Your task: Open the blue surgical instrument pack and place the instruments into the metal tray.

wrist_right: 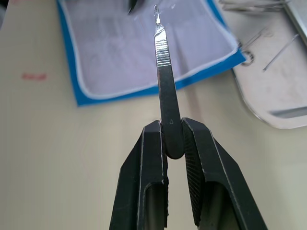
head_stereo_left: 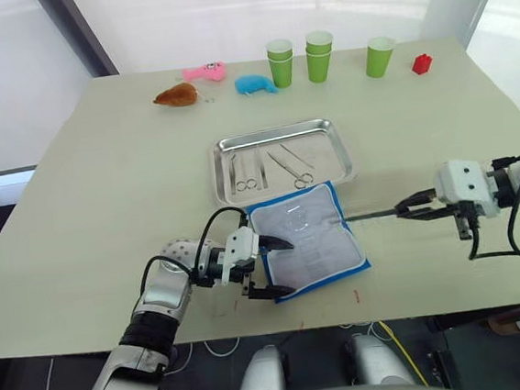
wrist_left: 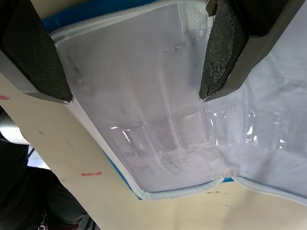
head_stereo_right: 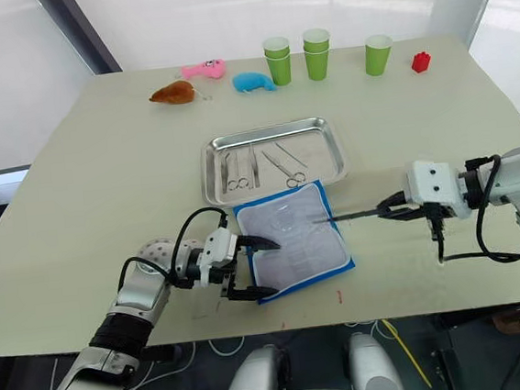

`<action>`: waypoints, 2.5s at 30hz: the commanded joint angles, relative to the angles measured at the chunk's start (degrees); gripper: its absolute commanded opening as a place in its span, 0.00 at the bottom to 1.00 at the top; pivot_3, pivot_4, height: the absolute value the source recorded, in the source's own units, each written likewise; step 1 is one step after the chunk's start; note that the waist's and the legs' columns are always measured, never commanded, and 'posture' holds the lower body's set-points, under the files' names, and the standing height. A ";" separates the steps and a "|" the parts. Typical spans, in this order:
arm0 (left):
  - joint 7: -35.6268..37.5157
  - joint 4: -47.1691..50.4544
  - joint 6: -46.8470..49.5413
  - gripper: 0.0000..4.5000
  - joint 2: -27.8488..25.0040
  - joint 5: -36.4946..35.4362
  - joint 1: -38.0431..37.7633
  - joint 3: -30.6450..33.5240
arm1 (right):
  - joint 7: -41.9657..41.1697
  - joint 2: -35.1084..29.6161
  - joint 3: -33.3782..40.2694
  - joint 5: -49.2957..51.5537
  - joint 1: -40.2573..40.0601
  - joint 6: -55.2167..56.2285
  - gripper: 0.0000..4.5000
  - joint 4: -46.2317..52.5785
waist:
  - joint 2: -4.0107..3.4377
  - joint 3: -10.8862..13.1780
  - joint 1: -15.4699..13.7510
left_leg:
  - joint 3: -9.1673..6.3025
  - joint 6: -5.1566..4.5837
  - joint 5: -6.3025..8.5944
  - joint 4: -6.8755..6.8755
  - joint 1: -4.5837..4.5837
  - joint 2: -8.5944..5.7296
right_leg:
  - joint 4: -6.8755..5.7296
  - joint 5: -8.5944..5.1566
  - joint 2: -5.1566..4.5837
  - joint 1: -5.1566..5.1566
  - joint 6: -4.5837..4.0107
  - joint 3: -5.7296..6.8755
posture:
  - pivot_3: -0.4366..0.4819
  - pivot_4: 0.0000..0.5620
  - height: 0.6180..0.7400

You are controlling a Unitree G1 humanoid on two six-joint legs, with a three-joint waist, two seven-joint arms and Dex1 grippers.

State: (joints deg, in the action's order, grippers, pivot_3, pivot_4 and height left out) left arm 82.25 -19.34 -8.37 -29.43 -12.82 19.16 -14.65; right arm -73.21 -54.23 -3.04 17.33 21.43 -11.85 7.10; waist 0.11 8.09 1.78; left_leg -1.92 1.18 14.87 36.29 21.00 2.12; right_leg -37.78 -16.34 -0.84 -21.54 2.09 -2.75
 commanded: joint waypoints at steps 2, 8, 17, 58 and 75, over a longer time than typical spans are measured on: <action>-0.29 -8.39 2.52 1.00 -0.05 6.45 -3.17 -5.63 | 7.56 4.39 4.39 3.48 2.78 -7.06 0.00 -0.41 | 0.00 0.00 -0.03 | 0.01 0.00 0.00 0.01 0.01 0.00 | 0.00 0.00 0.00 0.00 0.00 0.00 | 0.48 0.27 1.00; -0.44 -8.76 2.19 1.00 0.12 6.50 -3.00 -5.48 | 19.53 13.13 4.44 3.67 8.57 -17.09 0.00 -2.66 | -0.13 -0.08 -0.18 | 0.00 0.00 0.00 0.03 0.00 -0.01 | -0.06 0.01 0.00 -0.01 0.00 -0.02 | 0.48 0.27 1.00; -0.47 -8.51 2.29 1.00 -0.23 6.45 -3.06 -5.20 | 33.65 26.37 -1.34 -2.35 18.15 -24.35 0.00 -10.15 | -0.39 -0.23 -0.13 | 0.01 -0.01 -0.01 0.03 -0.01 -0.01 | -0.10 0.01 0.02 -0.02 -0.01 -0.04 | 0.48 0.27 1.00; -2.35 -4.56 4.20 1.00 -0.84 5.47 -5.13 -4.96 | 46.26 43.58 -0.28 -10.54 32.29 -20.00 1.00 -37.57 | -0.45 -0.25 0.58 | 0.01 -0.02 -0.01 0.01 -0.02 -0.01 | -0.17 0.02 0.02 -0.03 -0.03 -0.09 | 0.48 0.27 1.00; -2.95 9.81 9.04 1.00 -3.01 -3.70 -4.02 2.57 | 29.59 33.23 8.10 1.94 11.73 -8.53 1.00 -10.75 | -0.21 0.28 0.61 | -0.08 -0.02 -0.01 0.02 1.04 0.00 | -0.18 0.16 0.04 -1.01 -0.24 0.01 | 0.48 0.27 1.00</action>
State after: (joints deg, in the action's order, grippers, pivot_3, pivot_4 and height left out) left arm 79.71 -11.04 -1.88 -31.38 -16.49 16.14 -12.12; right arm -41.18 -19.93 3.29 16.86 33.56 -22.14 -7.99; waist -0.10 8.37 2.39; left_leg -2.00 1.16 14.86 36.31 22.10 2.13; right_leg -37.97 -16.18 -0.78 -22.62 1.85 -2.76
